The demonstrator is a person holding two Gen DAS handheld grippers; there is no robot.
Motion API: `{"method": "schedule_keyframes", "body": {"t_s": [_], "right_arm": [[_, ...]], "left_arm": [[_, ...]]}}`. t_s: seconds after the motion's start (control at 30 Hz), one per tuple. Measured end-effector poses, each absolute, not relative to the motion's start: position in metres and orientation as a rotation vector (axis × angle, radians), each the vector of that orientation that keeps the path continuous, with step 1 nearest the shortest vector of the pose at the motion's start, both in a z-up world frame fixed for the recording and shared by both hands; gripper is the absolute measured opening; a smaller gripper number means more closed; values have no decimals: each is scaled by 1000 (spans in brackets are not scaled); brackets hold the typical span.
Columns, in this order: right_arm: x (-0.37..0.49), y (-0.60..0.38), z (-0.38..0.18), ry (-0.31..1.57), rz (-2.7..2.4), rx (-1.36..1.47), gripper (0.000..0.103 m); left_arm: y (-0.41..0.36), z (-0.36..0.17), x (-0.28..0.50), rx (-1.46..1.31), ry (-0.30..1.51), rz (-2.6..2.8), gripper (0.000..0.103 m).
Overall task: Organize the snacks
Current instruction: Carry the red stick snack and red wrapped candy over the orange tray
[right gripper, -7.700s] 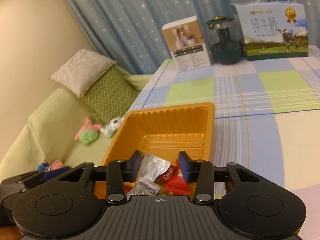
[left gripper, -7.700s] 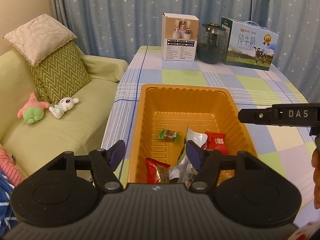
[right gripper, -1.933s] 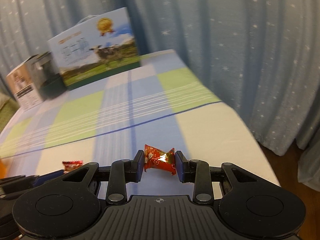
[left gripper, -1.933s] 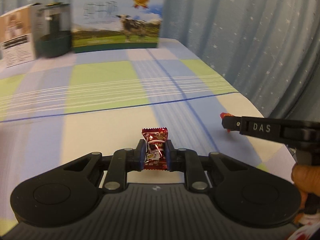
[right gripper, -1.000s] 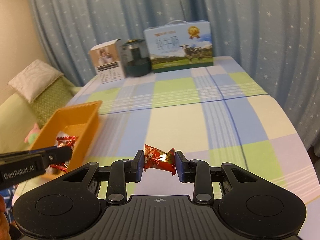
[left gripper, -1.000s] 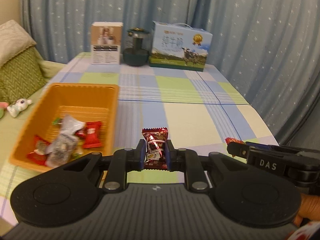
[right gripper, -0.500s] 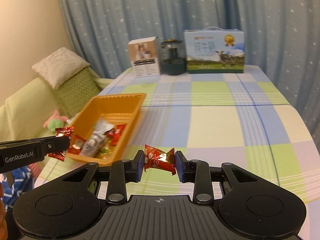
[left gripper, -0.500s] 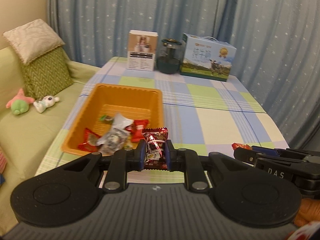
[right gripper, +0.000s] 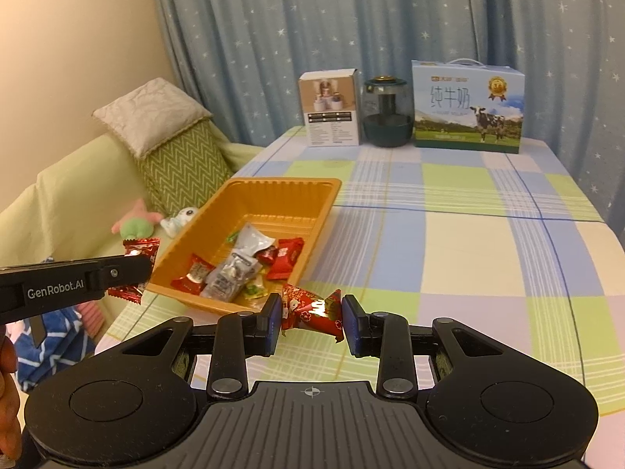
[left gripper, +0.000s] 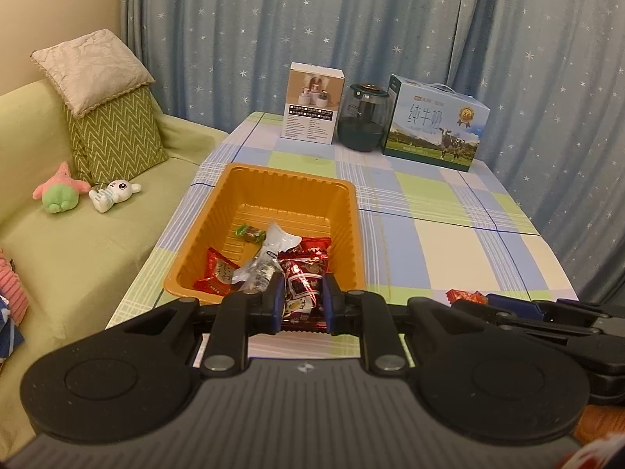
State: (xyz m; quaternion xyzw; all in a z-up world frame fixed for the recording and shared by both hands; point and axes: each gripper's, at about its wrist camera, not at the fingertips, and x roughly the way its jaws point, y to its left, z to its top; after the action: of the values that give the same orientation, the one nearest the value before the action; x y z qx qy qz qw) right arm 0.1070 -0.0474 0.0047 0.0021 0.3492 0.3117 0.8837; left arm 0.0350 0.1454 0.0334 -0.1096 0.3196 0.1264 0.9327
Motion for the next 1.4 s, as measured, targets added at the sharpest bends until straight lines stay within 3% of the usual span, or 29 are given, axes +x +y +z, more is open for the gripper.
{"method": "schedule_keyframes", "body": {"t_s": [0.67,1.4], "right_arm": [[122,-14,-3,741,698,-9,33],[193,55,-20,771,751,-45,34]], "left_arm": [[165,23,48,-222,688,264,18],[224,8,119,-208,732,234,18]]}}
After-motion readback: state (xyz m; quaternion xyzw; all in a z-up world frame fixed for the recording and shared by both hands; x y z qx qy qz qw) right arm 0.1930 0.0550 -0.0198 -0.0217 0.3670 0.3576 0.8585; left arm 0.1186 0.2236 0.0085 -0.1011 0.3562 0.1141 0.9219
